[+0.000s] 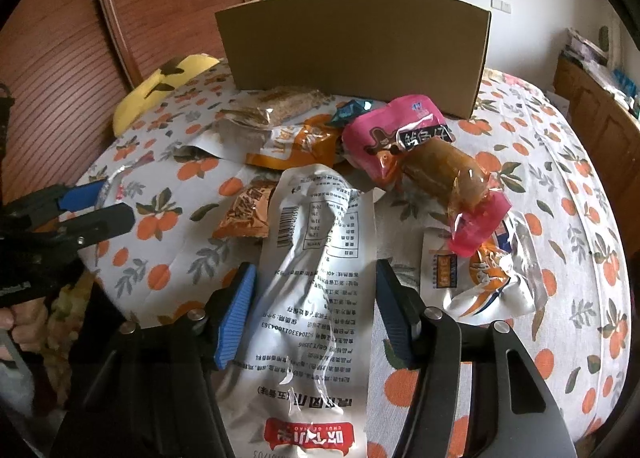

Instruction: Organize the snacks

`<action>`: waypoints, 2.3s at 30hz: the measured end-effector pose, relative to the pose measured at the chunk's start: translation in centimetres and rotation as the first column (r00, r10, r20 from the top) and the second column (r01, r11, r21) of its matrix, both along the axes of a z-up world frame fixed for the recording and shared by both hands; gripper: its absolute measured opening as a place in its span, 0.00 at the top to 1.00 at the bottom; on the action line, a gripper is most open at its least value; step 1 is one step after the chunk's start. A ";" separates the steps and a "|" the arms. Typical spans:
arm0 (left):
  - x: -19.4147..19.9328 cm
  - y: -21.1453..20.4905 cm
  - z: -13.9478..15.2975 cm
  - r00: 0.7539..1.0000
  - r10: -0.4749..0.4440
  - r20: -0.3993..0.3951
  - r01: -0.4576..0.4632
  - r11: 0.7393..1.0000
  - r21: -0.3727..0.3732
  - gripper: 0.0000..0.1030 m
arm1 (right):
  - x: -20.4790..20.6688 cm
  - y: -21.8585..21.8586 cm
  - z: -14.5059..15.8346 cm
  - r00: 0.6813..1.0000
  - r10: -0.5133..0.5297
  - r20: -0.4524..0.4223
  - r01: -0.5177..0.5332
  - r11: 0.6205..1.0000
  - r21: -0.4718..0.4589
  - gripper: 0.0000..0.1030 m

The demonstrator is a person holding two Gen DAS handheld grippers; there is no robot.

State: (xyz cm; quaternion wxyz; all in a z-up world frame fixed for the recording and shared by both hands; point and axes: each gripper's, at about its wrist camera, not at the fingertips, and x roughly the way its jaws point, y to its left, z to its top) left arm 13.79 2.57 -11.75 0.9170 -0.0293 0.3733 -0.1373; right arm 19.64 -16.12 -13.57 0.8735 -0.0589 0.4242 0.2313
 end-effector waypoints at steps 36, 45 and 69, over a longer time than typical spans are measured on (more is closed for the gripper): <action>12.9 1.1 12.0 0.978 -0.014 0.210 0.004 0.999 0.050 0.44 | 11.6 -2.3 12.7 0.969 0.007 0.246 -0.021 0.998 0.055 0.41; 19.4 0.4 13.5 0.977 -0.035 0.210 0.023 0.998 0.061 0.44 | 18.1 -0.4 14.5 0.962 0.025 0.273 -0.039 0.998 0.043 0.41; 29.0 -1.1 9.4 0.994 -0.038 0.105 0.027 0.995 0.098 0.41 | 28.6 0.7 9.6 0.988 -0.052 0.149 0.052 0.999 0.003 0.38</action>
